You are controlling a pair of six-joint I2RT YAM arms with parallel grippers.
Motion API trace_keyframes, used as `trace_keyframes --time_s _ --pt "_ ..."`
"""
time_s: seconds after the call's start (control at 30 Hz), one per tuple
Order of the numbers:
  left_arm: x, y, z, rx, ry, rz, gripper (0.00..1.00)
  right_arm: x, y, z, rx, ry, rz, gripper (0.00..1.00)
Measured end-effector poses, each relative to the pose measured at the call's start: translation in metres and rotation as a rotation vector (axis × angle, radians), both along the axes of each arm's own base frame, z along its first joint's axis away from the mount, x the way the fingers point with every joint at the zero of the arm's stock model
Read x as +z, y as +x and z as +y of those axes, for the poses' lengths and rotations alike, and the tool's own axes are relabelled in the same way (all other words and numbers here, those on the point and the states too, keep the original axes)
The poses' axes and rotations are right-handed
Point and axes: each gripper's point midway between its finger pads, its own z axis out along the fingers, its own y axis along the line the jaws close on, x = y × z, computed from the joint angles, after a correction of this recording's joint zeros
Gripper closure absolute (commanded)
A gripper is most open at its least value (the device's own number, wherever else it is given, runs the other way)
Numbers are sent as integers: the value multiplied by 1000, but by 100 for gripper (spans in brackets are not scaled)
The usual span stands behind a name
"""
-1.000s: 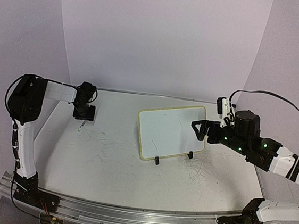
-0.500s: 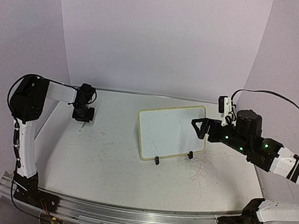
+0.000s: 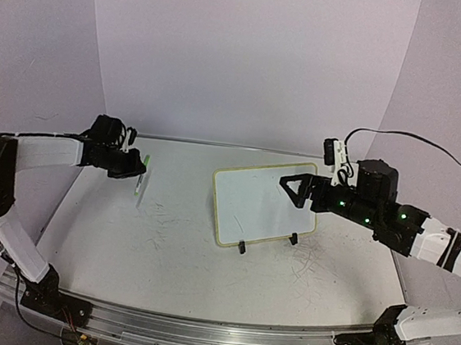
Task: Write a sentence on the whiteboard
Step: Pick up the whiteboard marker from the corner of the board, then pass from the left arm to the right
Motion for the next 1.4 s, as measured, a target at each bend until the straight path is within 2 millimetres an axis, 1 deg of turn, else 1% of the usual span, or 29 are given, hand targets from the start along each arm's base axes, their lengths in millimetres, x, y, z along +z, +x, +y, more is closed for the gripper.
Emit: trace_keyframes --time_s 0.03,0.07,0.1,0.17,0.23,0.3,0.33,0.4,0.47,0.53,0.63,0.7,0.8,0.9,1.03,1.07,1.13,1.2,1.3,1.33,1.4 --pt "26 -6 -9 -24 -75 -61 99 3 -1 10 30 8 -3 2" --pt "60 -11 -21 -50 -163 -139 100 4 -4 22 62 12 0 3" --pt "87 -17 -31 -76 -230 -206 100 7 -5 34 91 20 1 3" --pt "140 -32 -53 -133 -357 -331 100 14 -5 64 150 48 2 5" --pt "181 -52 -77 -194 -474 -429 100 19 -3 91 199 89 7 7" --pt "206 -73 -99 -240 -588 -485 100 22 -2 114 238 133 22 10" --pt "213 -83 -108 -257 -643 -500 100 25 -1 126 257 162 27 12" --pt "217 -101 -125 -279 -751 -505 100 30 2 148 295 227 42 15" --pt "214 -110 -135 -277 -821 -487 100 32 4 165 334 291 60 19" --pt "213 -114 -142 -270 -870 -478 100 33 5 176 363 344 77 25" --pt "223 -121 -151 -279 -935 -489 100 30 4 186 399 400 107 31" --pt "230 -125 -155 -290 -971 -503 100 30 2 190 420 429 121 37" --pt "235 -130 -160 -305 -1010 -507 100 31 -1 194 450 457 130 45" --pt "232 -128 -164 -304 -1025 -497 100 37 -4 196 477 477 125 50" --pt "219 -125 -174 -306 -1023 -464 100 46 -8 201 521 497 106 51" --pt "216 -125 -176 -307 -1021 -456 100 48 -9 202 534 501 102 53" --pt "213 -125 -179 -315 -1021 -446 100 49 -12 204 557 507 96 63" --pt "214 -126 -181 -321 -1031 -445 100 47 -12 205 563 507 101 72" --pt "217 -127 -182 -332 -1043 -446 100 44 -11 205 559 505 106 90" --pt "219 -128 -183 -336 -1049 -448 97 43 -11 205 559 501 102 96" --pt "222 -131 -184 -353 -1051 -460 79 40 -11 204 553 493 101 100"
